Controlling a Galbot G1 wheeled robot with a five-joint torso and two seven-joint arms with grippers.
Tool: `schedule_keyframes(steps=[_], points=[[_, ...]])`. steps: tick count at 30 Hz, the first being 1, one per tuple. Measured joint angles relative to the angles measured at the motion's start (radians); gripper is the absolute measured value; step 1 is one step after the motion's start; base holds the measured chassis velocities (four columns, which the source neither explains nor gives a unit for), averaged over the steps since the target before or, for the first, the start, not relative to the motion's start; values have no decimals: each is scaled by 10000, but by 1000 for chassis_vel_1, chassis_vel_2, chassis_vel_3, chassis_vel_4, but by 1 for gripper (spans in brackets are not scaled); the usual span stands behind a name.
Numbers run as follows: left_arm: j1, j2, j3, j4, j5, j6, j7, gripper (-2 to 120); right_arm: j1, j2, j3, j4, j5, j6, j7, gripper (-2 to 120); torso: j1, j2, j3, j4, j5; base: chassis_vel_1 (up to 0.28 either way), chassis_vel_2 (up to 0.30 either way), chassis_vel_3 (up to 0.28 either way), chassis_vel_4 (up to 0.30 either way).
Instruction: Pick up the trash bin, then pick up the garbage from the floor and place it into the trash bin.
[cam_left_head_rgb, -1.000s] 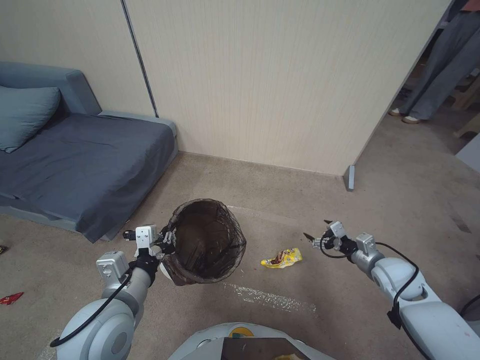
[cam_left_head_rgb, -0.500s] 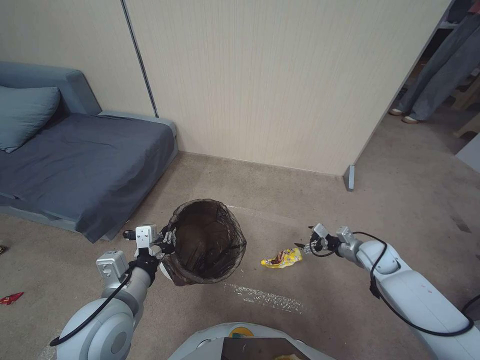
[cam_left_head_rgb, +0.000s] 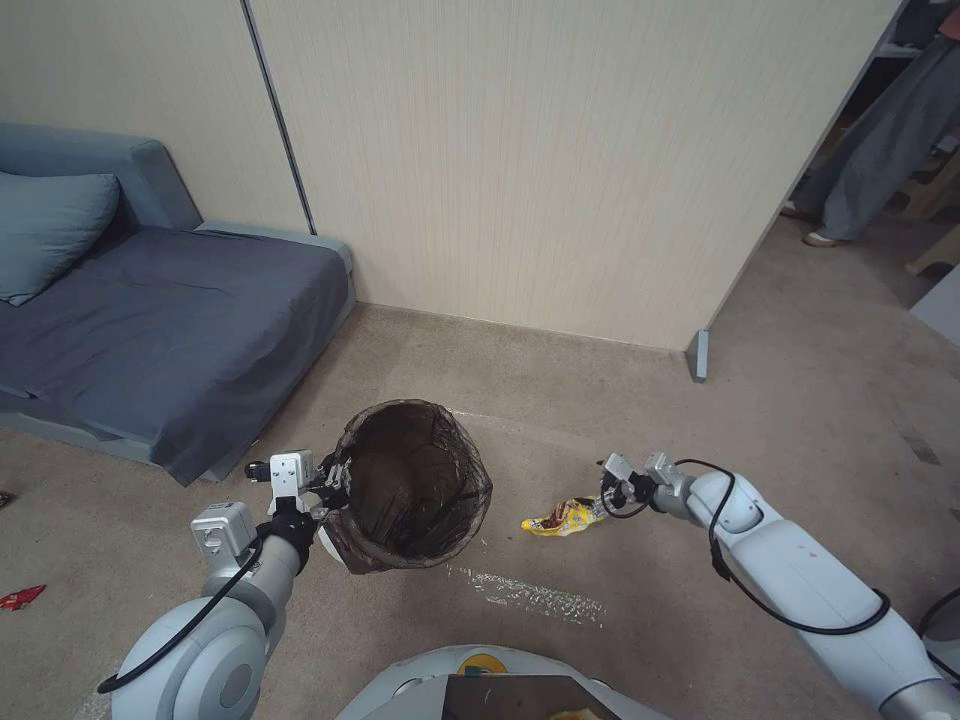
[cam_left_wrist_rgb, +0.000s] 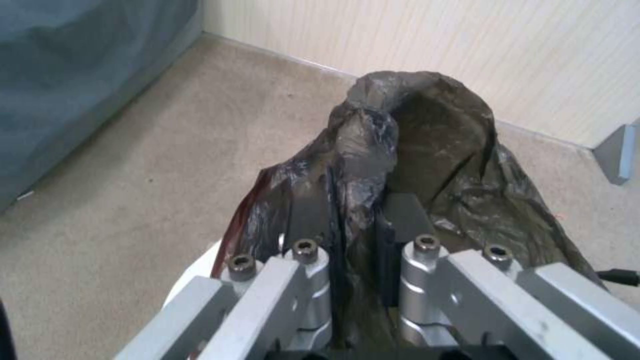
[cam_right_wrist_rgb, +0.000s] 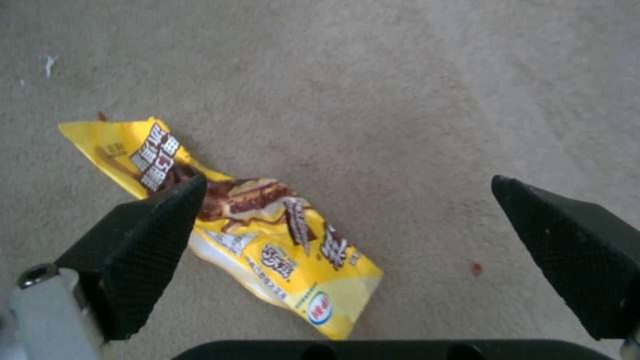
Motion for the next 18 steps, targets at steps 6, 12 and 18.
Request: schedule_keyframes(steps=[6,12,18], points=[[12,-34,-8,0,4,6,-6,8,315,104,-493,-257,-90,7,-8,100,0,0,0,2,-2,0,0,0,0],[-4,-42,-19,0,4,20,-6,8,479,142,-852,-471,-166,13,-35,100,0,0,0,1,-3,0,0,0,0],[-13,-82,-18,0,47,29,-6,8,756,306,-1077,-1189,-505,269,-216,100,0,0,0,1,-2,0,0,0,0]])
